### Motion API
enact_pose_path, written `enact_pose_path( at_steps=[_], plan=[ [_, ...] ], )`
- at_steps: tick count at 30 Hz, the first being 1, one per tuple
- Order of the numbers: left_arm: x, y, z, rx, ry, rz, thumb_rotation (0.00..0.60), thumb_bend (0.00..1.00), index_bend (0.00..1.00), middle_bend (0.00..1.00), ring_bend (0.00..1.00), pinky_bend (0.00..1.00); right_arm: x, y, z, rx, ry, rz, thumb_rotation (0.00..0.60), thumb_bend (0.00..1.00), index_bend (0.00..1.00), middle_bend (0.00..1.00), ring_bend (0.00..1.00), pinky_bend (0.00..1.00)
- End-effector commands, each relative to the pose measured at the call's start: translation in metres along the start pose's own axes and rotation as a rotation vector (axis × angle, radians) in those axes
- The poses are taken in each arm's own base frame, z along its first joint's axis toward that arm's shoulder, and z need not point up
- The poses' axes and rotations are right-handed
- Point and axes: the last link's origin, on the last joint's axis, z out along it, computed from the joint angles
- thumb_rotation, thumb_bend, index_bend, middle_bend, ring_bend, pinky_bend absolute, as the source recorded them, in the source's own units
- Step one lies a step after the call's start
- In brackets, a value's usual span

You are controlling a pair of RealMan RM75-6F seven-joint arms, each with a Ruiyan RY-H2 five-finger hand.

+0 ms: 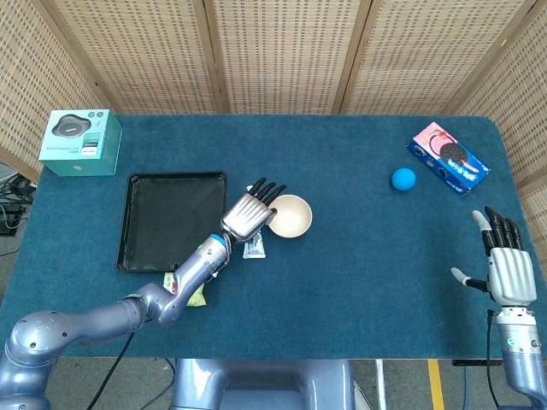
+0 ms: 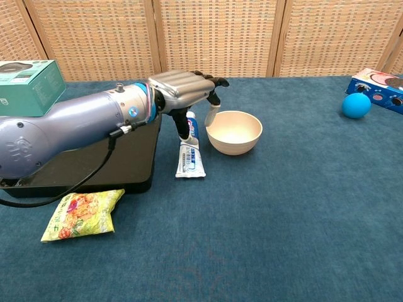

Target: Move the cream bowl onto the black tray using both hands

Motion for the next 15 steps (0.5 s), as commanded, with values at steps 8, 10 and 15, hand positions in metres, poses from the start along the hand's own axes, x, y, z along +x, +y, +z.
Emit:
enact_pose_path(
  at_steps=[8,10,15],
  plan=[
    [-0.008,0.014,0.021,-0.005,-0.034,0.026,0.6,0.2,0.56,0.0,0.0,0.0,0.002,0.002,0.001,-0.002,0.003,0.019,0.6,0.16,0.0,0.0,0.0,0.0],
    [-0.008,0.016,0.024,-0.006,-0.035,0.029,0.6,0.2,0.56,0.0,0.0,0.0,0.002,0.002,0.001,-0.002,0.002,0.02,0.6,0.16,0.0,0.0,0.0,0.0],
    [-0.009,0.023,0.031,-0.012,-0.04,0.04,0.6,0.21,0.57,0.0,0.0,0.0,0.003,0.004,0.001,-0.006,0.005,0.028,0.6,0.16,0.0,0.0,0.0,0.0]
  ],
)
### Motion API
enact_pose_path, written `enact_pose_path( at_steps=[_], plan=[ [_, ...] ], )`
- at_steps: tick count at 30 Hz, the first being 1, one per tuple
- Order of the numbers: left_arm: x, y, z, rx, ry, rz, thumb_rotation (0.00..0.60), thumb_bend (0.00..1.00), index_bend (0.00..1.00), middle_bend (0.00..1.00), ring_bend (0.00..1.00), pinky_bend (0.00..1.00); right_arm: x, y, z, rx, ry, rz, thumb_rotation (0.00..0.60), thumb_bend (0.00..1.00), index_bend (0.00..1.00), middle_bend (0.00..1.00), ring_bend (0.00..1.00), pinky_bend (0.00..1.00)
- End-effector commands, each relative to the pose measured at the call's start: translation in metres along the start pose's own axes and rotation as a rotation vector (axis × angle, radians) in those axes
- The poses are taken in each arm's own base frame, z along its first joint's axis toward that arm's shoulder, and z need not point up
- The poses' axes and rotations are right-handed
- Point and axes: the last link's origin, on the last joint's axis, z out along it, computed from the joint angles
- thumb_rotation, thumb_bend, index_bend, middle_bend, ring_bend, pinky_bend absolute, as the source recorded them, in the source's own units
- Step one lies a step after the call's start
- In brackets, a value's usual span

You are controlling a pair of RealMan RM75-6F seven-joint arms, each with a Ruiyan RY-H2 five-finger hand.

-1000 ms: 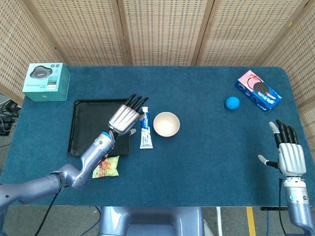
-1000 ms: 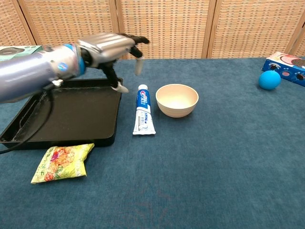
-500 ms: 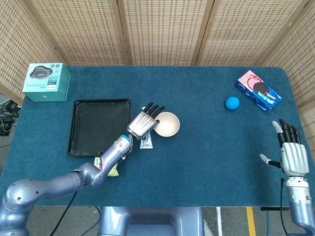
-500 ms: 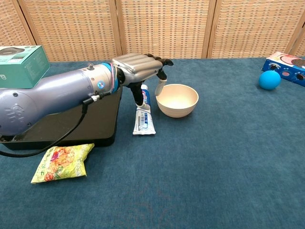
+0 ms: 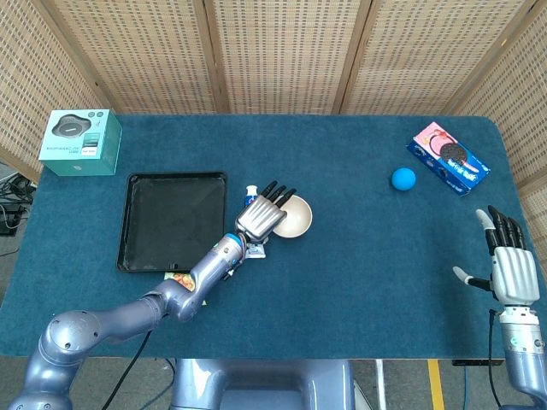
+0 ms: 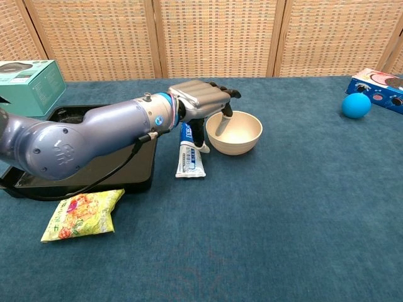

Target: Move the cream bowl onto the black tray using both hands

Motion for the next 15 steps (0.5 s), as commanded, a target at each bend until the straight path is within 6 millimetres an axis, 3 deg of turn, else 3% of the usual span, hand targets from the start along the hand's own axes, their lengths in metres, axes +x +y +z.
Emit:
enact_pose_path(
  at_steps=[1,9,15],
  plan=[
    [-0.0007,0.0049,0.0047,-0.005,-0.004,0.007,0.6,0.24,0.58,0.0,0.0,0.0,0.001,0.001,0.0003,-0.002,0.003,0.005,0.6,0.16,0.0,0.0,0.0,0.0],
    [-0.003,0.008,0.0097,-0.003,-0.008,0.018,0.6,0.45,0.62,0.0,0.0,0.0,0.0033,0.0011,0.0002,0.0,0.01,0.013,0.6,0.16,0.0,0.0,0.0,0.0],
    [-0.0048,0.0032,0.0079,0.013,0.007,0.028,0.6,0.49,0.66,0.0,0.0,0.0,0.0045,0.0003,-0.0002,0.005,0.014,0.015,0.6,0.16,0.0,0.0,0.0,0.0]
  ],
)
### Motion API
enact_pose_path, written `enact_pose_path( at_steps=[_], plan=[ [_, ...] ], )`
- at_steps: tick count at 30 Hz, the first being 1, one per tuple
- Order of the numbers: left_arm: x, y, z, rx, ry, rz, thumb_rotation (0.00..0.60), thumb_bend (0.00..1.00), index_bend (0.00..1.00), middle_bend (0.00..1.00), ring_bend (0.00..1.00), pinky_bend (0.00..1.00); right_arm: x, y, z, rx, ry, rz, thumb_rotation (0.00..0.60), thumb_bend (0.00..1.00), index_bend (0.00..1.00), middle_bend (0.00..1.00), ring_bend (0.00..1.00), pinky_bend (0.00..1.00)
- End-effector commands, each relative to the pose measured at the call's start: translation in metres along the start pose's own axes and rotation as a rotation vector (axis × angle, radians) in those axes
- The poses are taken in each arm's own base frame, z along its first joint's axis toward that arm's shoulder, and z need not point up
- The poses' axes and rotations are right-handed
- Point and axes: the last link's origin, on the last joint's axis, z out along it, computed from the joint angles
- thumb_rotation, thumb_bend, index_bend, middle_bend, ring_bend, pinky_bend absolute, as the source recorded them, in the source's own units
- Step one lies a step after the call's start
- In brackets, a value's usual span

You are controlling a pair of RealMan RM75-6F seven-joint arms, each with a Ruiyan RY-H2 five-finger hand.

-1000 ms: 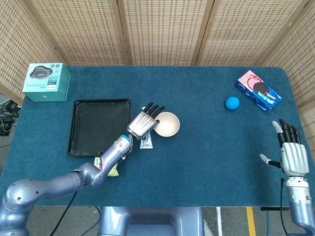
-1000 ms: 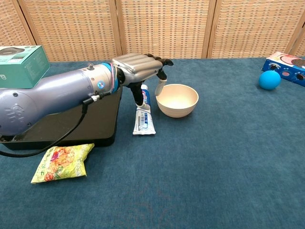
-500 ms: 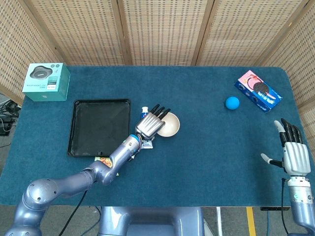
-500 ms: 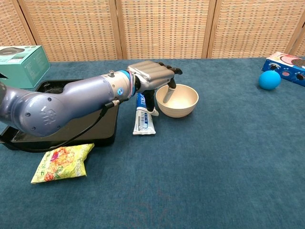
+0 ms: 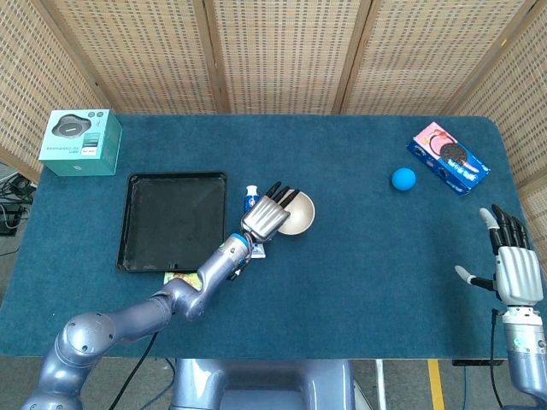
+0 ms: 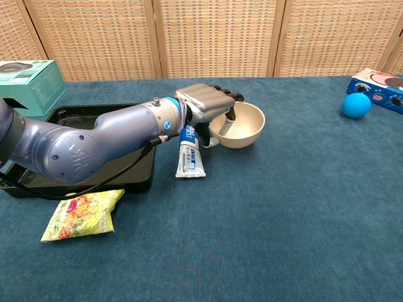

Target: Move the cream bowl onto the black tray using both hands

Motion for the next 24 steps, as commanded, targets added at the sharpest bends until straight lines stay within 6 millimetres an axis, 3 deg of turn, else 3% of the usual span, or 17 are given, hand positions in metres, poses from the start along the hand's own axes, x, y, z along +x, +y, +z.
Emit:
enact_pose_path(
  at_steps=[1,7,11,18,24],
  plan=[
    [0.001,-0.003,-0.002,0.007,0.012,0.001,0.6,0.49,0.67,0.0,0.0,0.0,0.0,0.0,0.0,0.0,0.0,0.0,0.6,0.16,0.0,0.0,0.0,0.0],
    [0.014,-0.022,-0.011,0.034,0.072,-0.01,0.6,0.49,0.67,0.0,0.0,0.0,0.002,-0.001,-0.001,0.007,0.009,0.0,0.6,0.16,0.0,0.0,0.0,0.0],
    [0.024,-0.044,-0.027,0.063,0.12,-0.016,0.6,0.49,0.67,0.0,0.0,0.0,0.005,-0.002,-0.002,0.011,0.016,0.001,0.6,0.16,0.0,0.0,0.0,0.0],
    [0.025,-0.084,-0.073,0.113,0.149,-0.025,0.6,0.49,0.67,0.0,0.0,0.0,0.007,-0.006,-0.004,0.027,0.024,0.001,0.6,0.16,0.0,0.0,0.0,0.0],
    [0.005,-0.118,-0.128,0.158,0.131,-0.022,0.6,0.49,0.67,0.0,0.0,0.0,0.005,-0.012,-0.006,0.046,0.017,-0.007,0.6,0.16,0.0,0.0,0.0,0.0]
  ],
)
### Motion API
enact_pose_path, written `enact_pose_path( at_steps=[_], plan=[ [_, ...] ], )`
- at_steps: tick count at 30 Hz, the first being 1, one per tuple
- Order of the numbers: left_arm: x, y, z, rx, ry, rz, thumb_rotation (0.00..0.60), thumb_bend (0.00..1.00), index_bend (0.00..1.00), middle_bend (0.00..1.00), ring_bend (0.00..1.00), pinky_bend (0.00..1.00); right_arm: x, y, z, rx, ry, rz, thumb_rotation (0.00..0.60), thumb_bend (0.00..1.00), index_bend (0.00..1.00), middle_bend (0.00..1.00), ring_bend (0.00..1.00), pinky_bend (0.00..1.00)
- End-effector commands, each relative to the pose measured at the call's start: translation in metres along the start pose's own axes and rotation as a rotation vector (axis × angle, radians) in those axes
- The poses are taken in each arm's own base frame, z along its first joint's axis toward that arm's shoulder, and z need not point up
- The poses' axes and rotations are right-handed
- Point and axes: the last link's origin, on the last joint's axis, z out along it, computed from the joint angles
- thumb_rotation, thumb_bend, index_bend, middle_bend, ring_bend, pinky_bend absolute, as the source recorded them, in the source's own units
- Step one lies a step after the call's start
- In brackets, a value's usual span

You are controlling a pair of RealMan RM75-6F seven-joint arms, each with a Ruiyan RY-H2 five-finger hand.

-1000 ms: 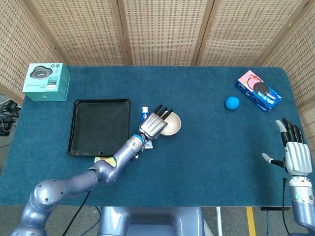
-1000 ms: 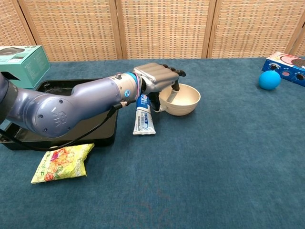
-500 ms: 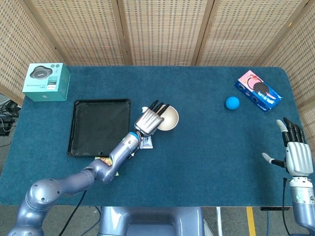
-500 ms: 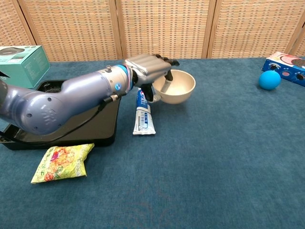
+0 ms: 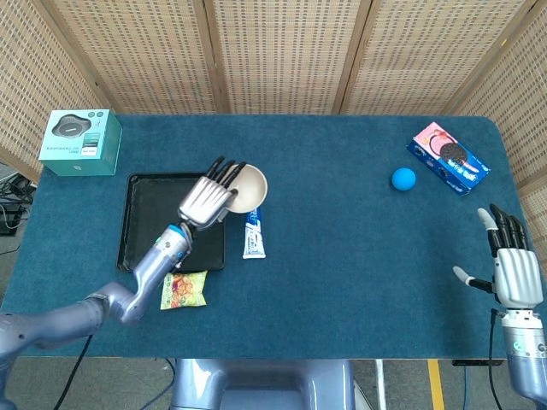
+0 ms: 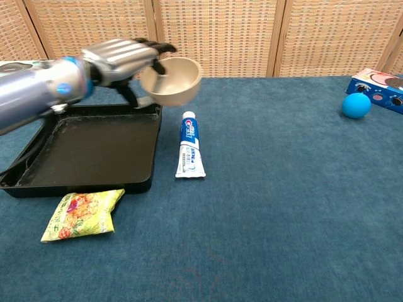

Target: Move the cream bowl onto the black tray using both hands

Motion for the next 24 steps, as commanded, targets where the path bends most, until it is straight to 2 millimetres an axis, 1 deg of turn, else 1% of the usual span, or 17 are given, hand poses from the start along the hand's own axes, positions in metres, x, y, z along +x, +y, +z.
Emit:
enact_pose_path(
  at_steps=[1,3,6,9,13,18,24],
  plan=[
    [-0.01,-0.023,-0.035,0.025,-0.015,-0.002,0.6,0.49,0.67,0.0,0.0,0.0,-0.001,-0.002,-0.001,0.009,-0.004,-0.004,0.6,0.16,0.0,0.0,0.0,0.0],
    [-0.016,-0.033,-0.048,0.042,-0.026,-0.007,0.6,0.49,0.67,0.0,0.0,0.0,-0.002,-0.004,-0.001,0.015,-0.006,-0.006,0.6,0.16,0.0,0.0,0.0,0.0],
    [-0.023,-0.042,-0.061,0.066,-0.039,-0.02,0.6,0.49,0.67,0.0,0.0,0.0,-0.003,-0.006,-0.002,0.021,-0.009,-0.009,0.6,0.16,0.0,0.0,0.0,0.0],
    [-0.039,-0.056,-0.08,0.101,-0.08,-0.043,0.6,0.49,0.67,0.0,0.0,0.0,-0.004,-0.009,-0.003,0.03,-0.013,-0.014,0.6,0.16,0.0,0.0,0.0,0.0],
    [-0.059,-0.061,-0.094,0.119,-0.131,-0.068,0.6,0.49,0.66,0.0,0.0,0.0,-0.006,-0.012,-0.004,0.038,-0.019,-0.021,0.6,0.16,0.0,0.0,0.0,0.0],
    [-0.077,-0.066,-0.096,0.136,-0.174,-0.066,0.6,0.49,0.65,0.0,0.0,0.0,-0.007,-0.012,-0.005,0.035,-0.02,-0.024,0.6,0.16,0.0,0.0,0.0,0.0],
    [-0.083,-0.067,-0.095,0.141,-0.189,-0.071,0.6,0.49,0.63,0.0,0.0,0.0,-0.006,-0.011,-0.005,0.033,-0.018,-0.022,0.6,0.16,0.0,0.0,0.0,0.0]
  ],
)
